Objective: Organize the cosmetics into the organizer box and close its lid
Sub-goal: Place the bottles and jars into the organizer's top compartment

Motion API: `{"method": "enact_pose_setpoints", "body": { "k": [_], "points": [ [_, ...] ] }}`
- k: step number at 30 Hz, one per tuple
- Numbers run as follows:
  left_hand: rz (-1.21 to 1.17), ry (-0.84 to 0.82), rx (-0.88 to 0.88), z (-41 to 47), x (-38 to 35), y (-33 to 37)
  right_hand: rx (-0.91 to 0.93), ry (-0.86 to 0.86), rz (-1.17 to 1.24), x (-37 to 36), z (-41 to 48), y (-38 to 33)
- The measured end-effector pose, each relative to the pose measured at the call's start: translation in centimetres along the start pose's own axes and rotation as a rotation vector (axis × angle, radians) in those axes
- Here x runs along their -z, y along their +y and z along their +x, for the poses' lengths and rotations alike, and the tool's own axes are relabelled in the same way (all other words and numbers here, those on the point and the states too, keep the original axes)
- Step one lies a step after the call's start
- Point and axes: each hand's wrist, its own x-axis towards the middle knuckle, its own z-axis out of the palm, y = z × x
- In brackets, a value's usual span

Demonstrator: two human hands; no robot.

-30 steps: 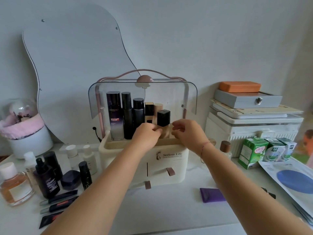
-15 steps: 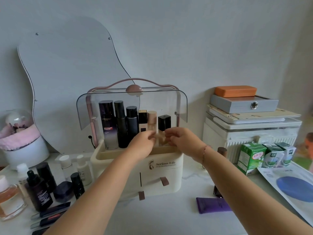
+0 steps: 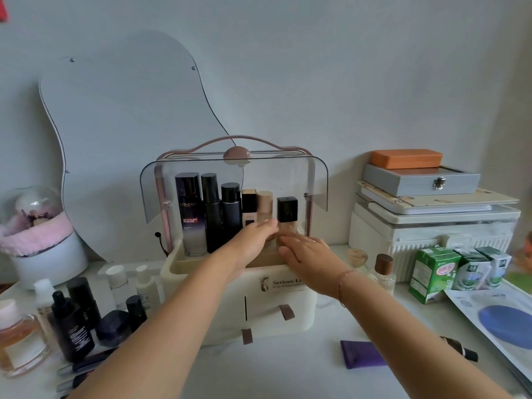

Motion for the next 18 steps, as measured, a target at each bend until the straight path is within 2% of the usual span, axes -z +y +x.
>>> {"method": "enact_pose_setpoints", "body": {
  "k": [3, 9, 18],
  "points": [
    [-0.015, -0.003, 0.024, 0.4, 0.1, -0.1, -0.037, -0.08, -0.039, -0.2, 1.0, -0.1],
    [-0.035, -0.031, 0.054, 0.3, -0.1, 0.5, -0.043, -0.113, -0.064, -0.3, 1.6, -0.5],
    [-0.037, -0.026, 0.065, -0.1, -0.2, 1.0, -0.116, -0.253, -0.14, 0.4, 2.1, -1.8]
  ]
}}
